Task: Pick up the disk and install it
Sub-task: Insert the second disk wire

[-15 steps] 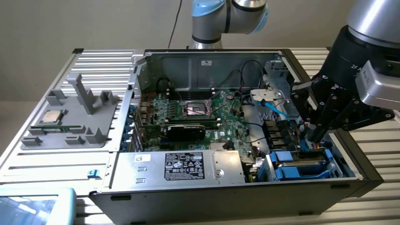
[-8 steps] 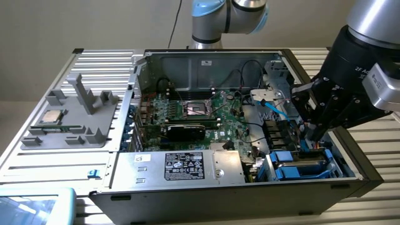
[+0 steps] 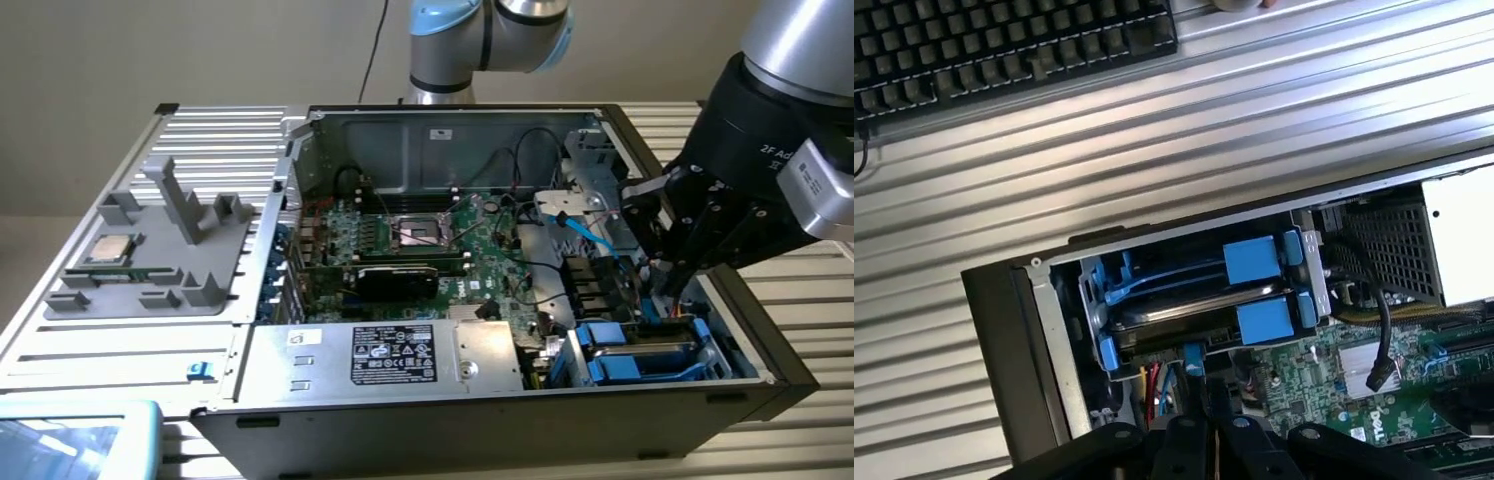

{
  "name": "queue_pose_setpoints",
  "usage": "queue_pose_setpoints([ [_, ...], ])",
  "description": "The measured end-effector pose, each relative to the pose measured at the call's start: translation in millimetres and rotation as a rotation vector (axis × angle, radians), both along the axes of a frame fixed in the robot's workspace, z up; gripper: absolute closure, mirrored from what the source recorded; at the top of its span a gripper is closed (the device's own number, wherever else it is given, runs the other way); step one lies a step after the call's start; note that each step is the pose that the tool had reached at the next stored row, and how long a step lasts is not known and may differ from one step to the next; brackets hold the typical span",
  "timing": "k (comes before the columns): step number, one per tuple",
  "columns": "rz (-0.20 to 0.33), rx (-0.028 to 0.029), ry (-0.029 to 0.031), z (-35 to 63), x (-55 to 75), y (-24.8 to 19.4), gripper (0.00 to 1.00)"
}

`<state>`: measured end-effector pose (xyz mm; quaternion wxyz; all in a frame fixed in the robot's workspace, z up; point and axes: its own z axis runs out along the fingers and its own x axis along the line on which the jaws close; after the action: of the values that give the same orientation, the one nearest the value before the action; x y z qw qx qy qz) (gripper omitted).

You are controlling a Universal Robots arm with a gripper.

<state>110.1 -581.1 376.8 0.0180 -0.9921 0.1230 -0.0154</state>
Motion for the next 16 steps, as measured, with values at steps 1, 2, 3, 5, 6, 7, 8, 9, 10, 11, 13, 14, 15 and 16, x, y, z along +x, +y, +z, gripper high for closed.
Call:
queue_pose_setpoints([
  [1,0.008,-0.0002,0.0001,0.0,0.0,0.0,0.89],
  [2,0.025,-0.0002,0.0000,-0.1,-0.1,0.0,0.89],
  [3,0.043,-0.0001,0.0000,-0.1,-0.1,0.0,0.89],
  [5,0.081,-0.0001,0.0000,-0.1,0.0,0.0,0.89],
  [6,0.098,0.0000,0.0000,-0.4,0.0,0.0,0.89],
  [7,0.114,0.0001,-0.0001,-1.1,0.0,0.0,0.89],
  [8,0.126,0.0001,-0.0001,-2.1,0.0,-0.2,0.89],
  [9,0.135,-0.0001,0.0000,-3.1,0.0,-0.4,0.89],
  [10,0.142,-0.0002,0.0000,-4.2,0.0,-1.0,0.89],
  [11,0.148,0.0001,0.0004,-5.9,0.0,-1.7,0.89],
  [13,0.166,0.0000,0.0012,-8.9,0.0,-2.6,0.89],
  [14,0.175,0.0001,0.0014,-10.5,-0.1,-2.8,0.89],
  [15,0.186,0.0002,0.0015,-12.0,0.0,-2.9,0.89],
  [16,0.196,0.0000,0.0016,-13.3,0.0,-3.1,0.89],
])
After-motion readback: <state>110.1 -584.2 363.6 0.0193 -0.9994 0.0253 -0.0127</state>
